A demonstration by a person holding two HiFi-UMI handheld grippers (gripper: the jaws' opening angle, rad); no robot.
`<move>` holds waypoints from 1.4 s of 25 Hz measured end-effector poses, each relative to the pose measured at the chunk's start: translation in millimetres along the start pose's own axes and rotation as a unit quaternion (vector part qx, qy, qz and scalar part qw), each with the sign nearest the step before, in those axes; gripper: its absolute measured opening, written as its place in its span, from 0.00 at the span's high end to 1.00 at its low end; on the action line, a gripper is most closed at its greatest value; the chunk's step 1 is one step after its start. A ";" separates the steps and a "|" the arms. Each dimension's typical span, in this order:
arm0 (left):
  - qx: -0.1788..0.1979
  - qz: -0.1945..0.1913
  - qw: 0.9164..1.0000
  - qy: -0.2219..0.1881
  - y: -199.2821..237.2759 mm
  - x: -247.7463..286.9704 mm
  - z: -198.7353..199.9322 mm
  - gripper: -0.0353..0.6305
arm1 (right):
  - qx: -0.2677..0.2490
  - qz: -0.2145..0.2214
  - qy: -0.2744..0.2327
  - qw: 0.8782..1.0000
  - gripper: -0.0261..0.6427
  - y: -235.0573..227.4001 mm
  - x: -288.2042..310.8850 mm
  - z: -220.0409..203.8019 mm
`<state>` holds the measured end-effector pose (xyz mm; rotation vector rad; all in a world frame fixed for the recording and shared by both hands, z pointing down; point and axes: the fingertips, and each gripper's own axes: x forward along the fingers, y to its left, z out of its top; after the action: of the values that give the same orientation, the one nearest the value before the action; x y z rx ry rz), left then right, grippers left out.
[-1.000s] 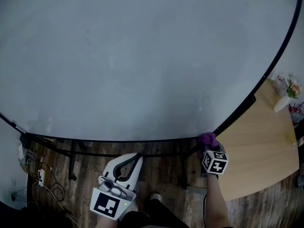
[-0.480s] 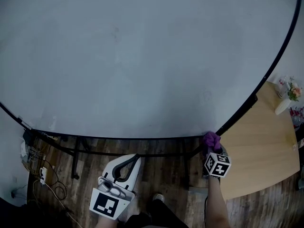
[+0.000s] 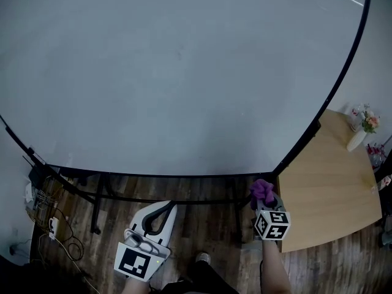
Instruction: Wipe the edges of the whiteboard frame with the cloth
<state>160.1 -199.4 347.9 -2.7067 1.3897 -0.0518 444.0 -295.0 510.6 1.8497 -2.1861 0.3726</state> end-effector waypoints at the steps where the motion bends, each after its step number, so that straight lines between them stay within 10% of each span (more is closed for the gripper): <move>1: -0.001 0.002 1.000 -0.002 -0.1 -5.7 1.4 0.92 | -0.004 0.008 -0.003 1.000 0.85 8.6 -5.9 2.4; 35: 0.029 0.069 0.996 -0.041 -55.4 -203.2 38.6 0.92 | -0.044 0.172 -0.122 0.977 0.85 187.8 -242.3 46.8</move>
<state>89.3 0.5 318.2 -2.5294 1.5220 0.0274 296.3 -58.0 375.5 1.5390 -2.6491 0.1104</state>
